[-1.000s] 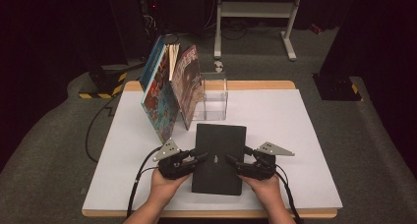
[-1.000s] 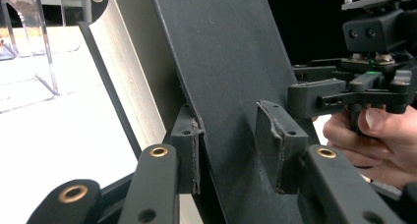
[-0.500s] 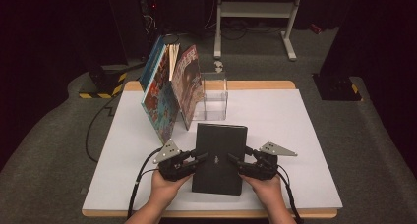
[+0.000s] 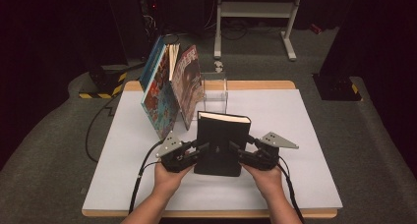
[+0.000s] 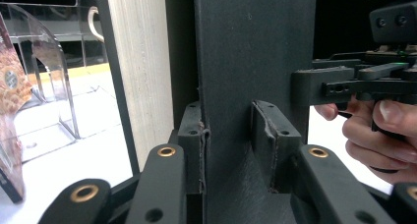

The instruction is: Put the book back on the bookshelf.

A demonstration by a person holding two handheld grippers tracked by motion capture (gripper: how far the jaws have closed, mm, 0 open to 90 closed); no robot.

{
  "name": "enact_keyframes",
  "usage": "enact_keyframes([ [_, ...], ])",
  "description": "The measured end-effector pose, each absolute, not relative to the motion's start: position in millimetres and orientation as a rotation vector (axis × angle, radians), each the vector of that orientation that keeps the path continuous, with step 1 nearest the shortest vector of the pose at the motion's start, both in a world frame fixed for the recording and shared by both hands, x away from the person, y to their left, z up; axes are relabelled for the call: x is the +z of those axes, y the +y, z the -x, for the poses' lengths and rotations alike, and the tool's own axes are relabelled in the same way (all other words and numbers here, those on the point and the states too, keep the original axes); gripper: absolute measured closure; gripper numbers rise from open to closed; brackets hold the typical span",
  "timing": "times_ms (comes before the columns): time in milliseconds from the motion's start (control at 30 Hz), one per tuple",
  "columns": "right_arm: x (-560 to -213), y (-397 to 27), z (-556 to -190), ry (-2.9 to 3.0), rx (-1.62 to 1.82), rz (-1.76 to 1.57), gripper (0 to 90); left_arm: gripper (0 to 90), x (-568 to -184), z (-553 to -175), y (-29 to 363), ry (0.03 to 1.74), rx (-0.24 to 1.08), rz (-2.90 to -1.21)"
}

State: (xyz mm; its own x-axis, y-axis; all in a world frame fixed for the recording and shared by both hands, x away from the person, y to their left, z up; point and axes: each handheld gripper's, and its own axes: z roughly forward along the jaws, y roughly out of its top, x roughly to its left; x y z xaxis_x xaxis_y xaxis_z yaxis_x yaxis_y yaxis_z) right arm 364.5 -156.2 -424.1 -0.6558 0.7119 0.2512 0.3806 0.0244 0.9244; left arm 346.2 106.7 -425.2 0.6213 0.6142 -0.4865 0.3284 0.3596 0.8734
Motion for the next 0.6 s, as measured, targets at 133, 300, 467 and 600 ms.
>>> enact_keyframes([
  [133,-421,-154,-373,2.006,1.662,-1.121,32.7,66.6,-425,-356,107,0.939,0.243,-1.233],
  [300,-419,-152,-385,1.991,1.651,-1.119,32.3,66.1,-423,-368,107,0.925,0.267,-1.241],
  [467,-417,-152,-390,1.975,1.633,-1.111,31.8,65.5,-424,-372,103,0.908,0.285,-1.242],
  [600,-418,-153,-387,1.969,1.631,-1.093,32.2,64.7,-426,-371,102,0.902,0.29,-1.247],
])
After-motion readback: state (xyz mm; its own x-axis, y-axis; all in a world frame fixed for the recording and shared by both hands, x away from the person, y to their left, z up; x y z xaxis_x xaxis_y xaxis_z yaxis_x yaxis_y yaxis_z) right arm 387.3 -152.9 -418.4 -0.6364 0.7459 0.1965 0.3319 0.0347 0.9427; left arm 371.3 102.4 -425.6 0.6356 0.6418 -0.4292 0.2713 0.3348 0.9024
